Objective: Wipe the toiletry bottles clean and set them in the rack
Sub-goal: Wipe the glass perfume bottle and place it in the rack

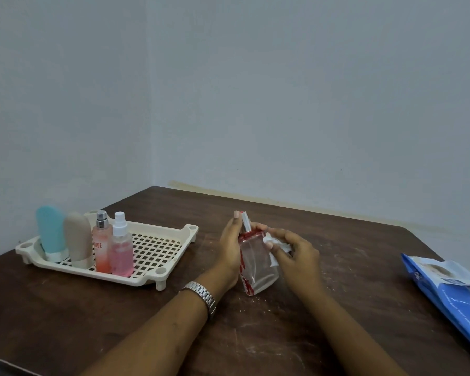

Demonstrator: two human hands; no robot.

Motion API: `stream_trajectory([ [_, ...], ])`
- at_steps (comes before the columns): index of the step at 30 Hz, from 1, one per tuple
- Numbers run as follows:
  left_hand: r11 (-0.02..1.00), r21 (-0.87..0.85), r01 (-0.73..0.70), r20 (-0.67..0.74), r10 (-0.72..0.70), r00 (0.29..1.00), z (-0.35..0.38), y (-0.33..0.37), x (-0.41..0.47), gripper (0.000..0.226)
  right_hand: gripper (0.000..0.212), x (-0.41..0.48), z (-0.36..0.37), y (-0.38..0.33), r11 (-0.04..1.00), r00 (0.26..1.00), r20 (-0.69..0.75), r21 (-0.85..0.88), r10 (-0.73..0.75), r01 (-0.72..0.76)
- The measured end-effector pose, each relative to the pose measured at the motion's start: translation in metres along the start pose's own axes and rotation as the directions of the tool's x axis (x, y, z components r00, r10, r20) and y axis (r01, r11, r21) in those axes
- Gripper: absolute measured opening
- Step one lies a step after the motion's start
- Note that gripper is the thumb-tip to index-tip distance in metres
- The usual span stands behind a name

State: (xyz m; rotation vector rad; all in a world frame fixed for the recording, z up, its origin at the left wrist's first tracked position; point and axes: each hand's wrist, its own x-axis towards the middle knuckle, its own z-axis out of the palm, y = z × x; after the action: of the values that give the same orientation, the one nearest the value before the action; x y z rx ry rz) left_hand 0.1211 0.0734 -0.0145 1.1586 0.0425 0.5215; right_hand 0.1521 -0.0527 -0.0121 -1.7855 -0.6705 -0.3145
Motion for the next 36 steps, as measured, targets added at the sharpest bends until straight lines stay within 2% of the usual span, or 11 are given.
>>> stream_trajectory([
  [3, 0.999, -0.014, -0.035, 0.026, 0.036, 0.999, 0.006, -0.002, -0.002, 0.071, 0.005, 0.003, -0.003, -0.002, 0.992, 0.997, -0.058, 0.122, 0.041, -0.034],
  [5, 0.999, -0.015, -0.044, 0.013, 0.044, 0.999, 0.006, -0.002, -0.002, 0.062, 0.006, 0.004, -0.004, -0.001, 0.990, 0.997, -0.024, 0.120, 0.073, -0.069],
  [7, 0.997, -0.040, -0.061, 0.005, 0.061, 0.998, 0.005, -0.003, -0.001, 0.047, 0.010, 0.006, -0.007, 0.001, 0.988, 0.995, 0.041, 0.118, 0.094, -0.098],
  [10, 0.995, -0.032, -0.092, 0.002, 0.092, 0.996, 0.003, -0.005, -0.001, 0.043, 0.015, 0.008, -0.015, 0.004, 0.979, 0.971, 0.179, 0.092, 0.161, -0.180],
  [13, 0.993, 0.025, -0.114, -0.016, 0.115, 0.993, 0.003, -0.002, -0.003, 0.057, 0.018, 0.011, -0.026, 0.012, 0.956, 0.895, 0.361, 0.023, 0.264, -0.291],
  [16, 0.989, 0.028, -0.146, -0.025, 0.147, 0.989, 0.004, 0.000, -0.006, 0.047, 0.020, 0.011, -0.034, 0.011, 0.912, 0.818, 0.471, 0.066, 0.330, -0.405],
  [20, 0.990, 0.018, -0.137, 0.016, 0.137, 0.990, 0.003, 0.002, -0.005, 0.049, 0.018, 0.011, -0.028, 0.009, 0.972, 0.913, 0.345, 0.003, 0.219, -0.234],
  [24, 0.988, 0.040, -0.148, 0.094, 0.143, 0.985, 0.007, 0.003, -0.009, 0.055, 0.014, 0.010, -0.021, -0.005, 0.967, 0.982, 0.155, 0.213, 0.105, -0.137],
  [26, 0.980, 0.076, -0.182, 0.133, 0.171, 0.976, 0.011, 0.002, -0.013, 0.056, 0.012, 0.009, -0.020, -0.011, 0.963, 0.994, 0.106, 0.262, 0.038, -0.065],
  [29, 0.967, 0.107, -0.231, 0.163, 0.212, 0.964, 0.016, 0.002, -0.018, 0.052, 0.011, 0.008, -0.017, -0.017, 0.975, 0.996, 0.083, 0.221, -0.036, 0.016],
  [36, 0.974, 0.125, -0.189, 0.090, 0.179, 0.980, 0.015, 0.001, -0.016, 0.054, 0.014, 0.009, -0.016, -0.011, 0.989, 0.998, 0.056, 0.145, 0.018, -0.026],
])
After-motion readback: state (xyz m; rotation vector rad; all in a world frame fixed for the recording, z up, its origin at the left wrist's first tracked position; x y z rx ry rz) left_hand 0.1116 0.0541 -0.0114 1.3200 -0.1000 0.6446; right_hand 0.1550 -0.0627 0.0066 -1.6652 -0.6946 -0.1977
